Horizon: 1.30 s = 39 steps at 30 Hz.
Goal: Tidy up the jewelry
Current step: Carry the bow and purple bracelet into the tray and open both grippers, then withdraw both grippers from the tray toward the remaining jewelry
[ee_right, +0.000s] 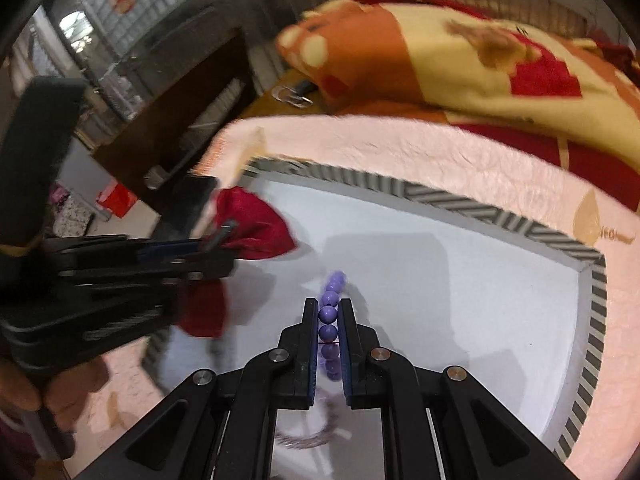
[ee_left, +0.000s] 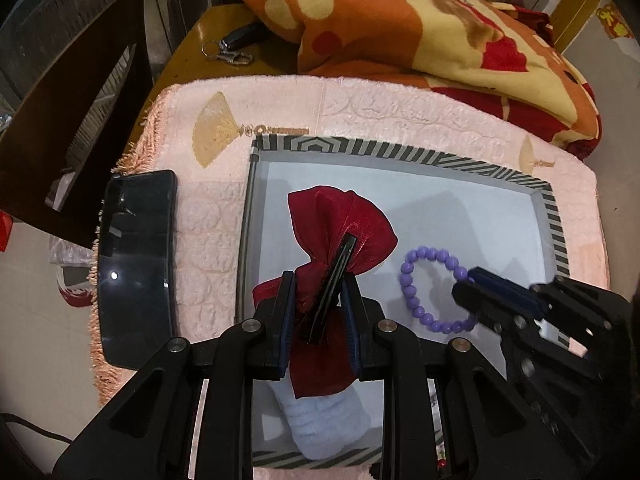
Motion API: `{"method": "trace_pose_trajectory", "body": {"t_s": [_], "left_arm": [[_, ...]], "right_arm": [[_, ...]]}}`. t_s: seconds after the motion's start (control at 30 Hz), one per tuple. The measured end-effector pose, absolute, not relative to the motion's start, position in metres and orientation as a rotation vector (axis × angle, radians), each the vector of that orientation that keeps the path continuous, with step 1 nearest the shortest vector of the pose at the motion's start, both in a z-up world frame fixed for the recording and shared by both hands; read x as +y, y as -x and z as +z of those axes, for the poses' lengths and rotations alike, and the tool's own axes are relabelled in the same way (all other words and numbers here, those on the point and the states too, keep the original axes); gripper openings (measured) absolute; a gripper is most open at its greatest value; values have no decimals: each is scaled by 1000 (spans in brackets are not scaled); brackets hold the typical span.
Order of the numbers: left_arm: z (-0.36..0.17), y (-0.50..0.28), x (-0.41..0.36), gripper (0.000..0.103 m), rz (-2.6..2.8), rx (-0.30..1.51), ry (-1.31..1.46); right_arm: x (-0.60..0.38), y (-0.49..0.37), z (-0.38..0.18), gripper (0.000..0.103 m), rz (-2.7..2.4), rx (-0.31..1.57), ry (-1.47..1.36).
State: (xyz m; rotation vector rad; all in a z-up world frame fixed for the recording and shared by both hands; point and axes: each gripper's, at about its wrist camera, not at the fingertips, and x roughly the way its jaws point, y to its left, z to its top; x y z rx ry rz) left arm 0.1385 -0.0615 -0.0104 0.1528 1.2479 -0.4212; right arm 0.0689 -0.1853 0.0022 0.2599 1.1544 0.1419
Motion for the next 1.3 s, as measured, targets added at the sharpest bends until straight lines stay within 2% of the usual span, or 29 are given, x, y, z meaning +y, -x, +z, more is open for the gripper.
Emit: {"method": "trace_pose_trajectory", "body": {"t_s": [0.4, 0.43, 0.5, 0.53, 0.6, 0.73, 0.9, 1.3], "left_arm": [[-29, -157, -73, 21, -397, 1279, -151], [-29, -158, -74, 21, -396, 1278, -152], [-30, -159, -75, 21, -389, 1272, -155], [-30, -159, -75, 21, -387, 1271, -153], [-31, -160, -73, 28, -379, 1277, -142], [-29, -157, -70, 32, -364, 1283, -128], [-16, -147, -64, 49, -363, 1249, -125], [16, -108, -56, 52, -343, 1158, -117]], "right_arm": [[-189, -76, -15, 10, 117, 1188, -254], [-188, -75, -15, 12, 114, 1196, -252], [-190, -73, -14, 33, 109, 1198, -263], [-191, -71, -12, 36, 107, 1188, -278], [-190, -71, -10, 36, 106, 1181, -283], [-193, -64, -2, 36, 99, 1176, -295], [-192, -56, 6, 37, 82, 1162, -304], [-194, -21, 37, 41, 28, 1110, -310]]}}
